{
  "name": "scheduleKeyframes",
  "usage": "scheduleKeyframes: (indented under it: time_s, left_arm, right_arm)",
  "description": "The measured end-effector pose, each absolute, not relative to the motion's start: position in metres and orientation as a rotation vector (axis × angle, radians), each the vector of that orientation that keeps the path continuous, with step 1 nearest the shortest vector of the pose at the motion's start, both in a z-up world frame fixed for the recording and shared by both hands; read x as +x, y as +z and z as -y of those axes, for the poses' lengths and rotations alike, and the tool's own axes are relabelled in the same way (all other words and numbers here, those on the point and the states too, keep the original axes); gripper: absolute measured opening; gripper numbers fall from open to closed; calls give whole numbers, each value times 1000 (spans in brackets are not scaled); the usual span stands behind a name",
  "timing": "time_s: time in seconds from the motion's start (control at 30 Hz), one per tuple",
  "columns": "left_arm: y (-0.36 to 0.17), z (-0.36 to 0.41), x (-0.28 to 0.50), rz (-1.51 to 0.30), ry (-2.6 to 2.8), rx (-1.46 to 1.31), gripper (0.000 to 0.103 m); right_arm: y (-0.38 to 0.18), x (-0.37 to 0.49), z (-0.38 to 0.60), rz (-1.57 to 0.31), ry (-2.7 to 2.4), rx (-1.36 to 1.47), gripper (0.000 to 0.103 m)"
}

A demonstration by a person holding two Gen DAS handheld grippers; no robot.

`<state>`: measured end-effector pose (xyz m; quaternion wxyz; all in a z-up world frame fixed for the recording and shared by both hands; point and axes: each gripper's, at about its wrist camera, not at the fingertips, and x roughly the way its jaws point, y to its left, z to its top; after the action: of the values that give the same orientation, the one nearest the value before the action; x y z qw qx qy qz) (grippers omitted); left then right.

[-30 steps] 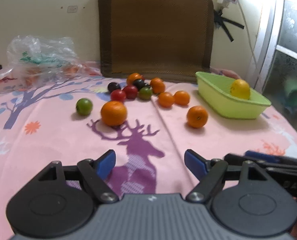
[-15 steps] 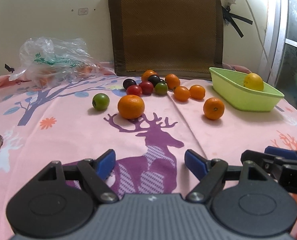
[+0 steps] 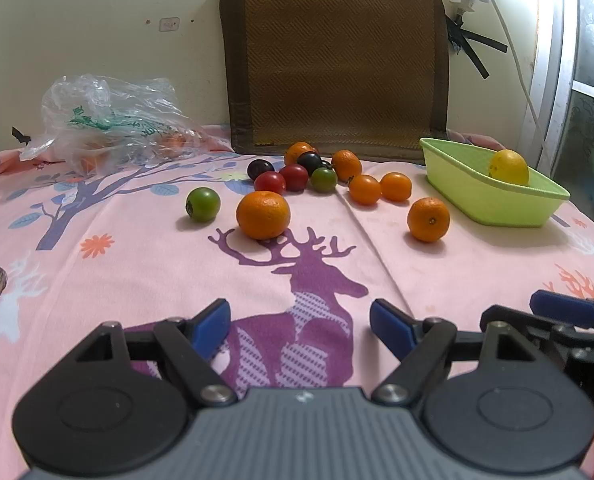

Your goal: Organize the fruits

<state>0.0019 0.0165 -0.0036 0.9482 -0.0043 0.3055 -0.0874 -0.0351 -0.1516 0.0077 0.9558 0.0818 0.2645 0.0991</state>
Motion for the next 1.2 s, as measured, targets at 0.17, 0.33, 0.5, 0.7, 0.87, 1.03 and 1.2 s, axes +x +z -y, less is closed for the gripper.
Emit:
scheduleKeyframes:
  time_s: [0.17,0.33,0.5,0.7,0.87,1.03,1.2]
  left_arm:
    - [-3,-17,2,-620,-179,-15,80]
    - [-3,-18,1,-616,-182,-31,80]
    - [-3,-21,-1,-603,-194,-64,80]
    - [-2,-23,-4,-578,-211,-88,80]
    - [-2,-26,-5,-575,-235,-117,80]
    - [-3,-31,-5,-573,-257,-155,80]
    - [-3,-37,1,-602,-280,-201,78]
  right_arm:
    - [8,-36,150,-528,198,161,71]
    - [8,-36,151,-524,187,170,71]
    - [8,-36,151,-528,183,175,71]
    - [5,-31,158,-549,169,215,70]
    - [4,-27,157,-567,150,217,66]
    - [3,-25,154,-578,132,195,60]
    - [4,-24,153,-579,123,173,51]
